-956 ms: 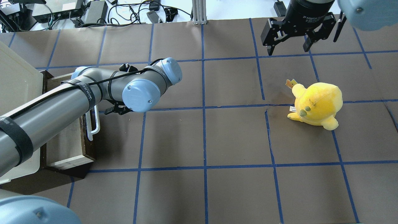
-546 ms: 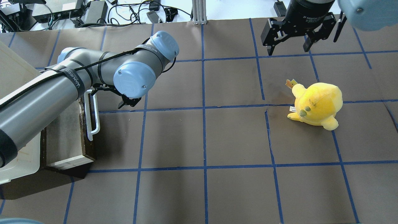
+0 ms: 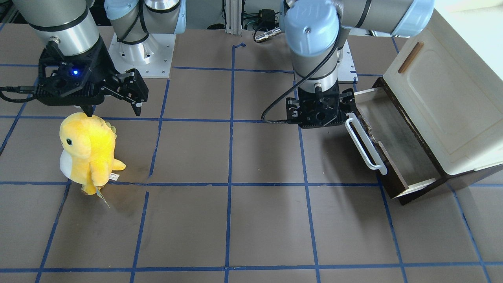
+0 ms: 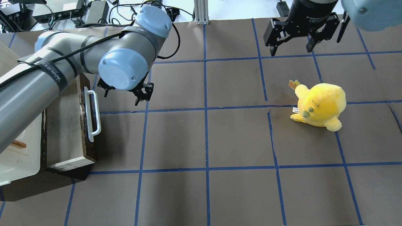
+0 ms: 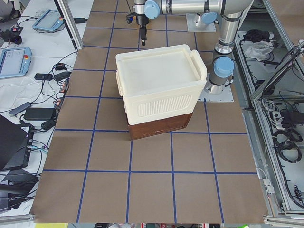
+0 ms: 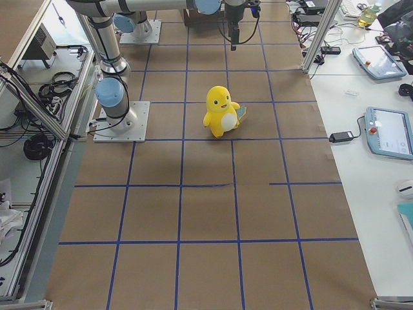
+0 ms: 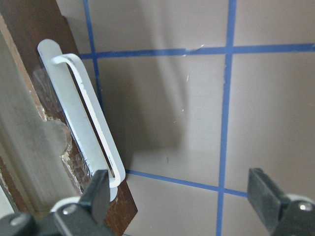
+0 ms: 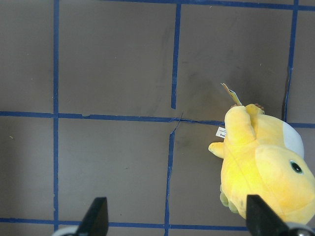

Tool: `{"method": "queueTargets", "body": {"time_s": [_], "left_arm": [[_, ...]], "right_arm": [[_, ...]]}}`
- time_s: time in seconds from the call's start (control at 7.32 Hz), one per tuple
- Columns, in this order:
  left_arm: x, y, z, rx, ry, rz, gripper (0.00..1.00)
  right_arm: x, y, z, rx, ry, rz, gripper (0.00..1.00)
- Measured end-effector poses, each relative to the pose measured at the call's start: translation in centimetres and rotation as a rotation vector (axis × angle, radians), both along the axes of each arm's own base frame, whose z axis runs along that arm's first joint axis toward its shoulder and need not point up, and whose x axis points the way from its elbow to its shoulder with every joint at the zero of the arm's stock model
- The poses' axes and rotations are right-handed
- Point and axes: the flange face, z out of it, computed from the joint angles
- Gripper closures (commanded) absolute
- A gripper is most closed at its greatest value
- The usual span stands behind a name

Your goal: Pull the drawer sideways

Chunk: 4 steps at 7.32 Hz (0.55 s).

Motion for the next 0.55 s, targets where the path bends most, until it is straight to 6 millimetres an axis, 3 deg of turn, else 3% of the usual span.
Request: {"method": "queueTargets", "body": {"time_s": [0.27, 0.55], "left_arm": [[1.5, 1.8, 5.1, -0.086, 0.169, -0.057, 0.00], [3.9, 2.2, 8.0, -0.165, 0.269, -0.054, 0.00]], "right_arm": [[0.0, 0.0, 0.0, 0.000, 0.000, 0.000, 0.00], [0.0, 0.0, 0.0, 0.000, 0.000, 0.000, 0.00]]}}
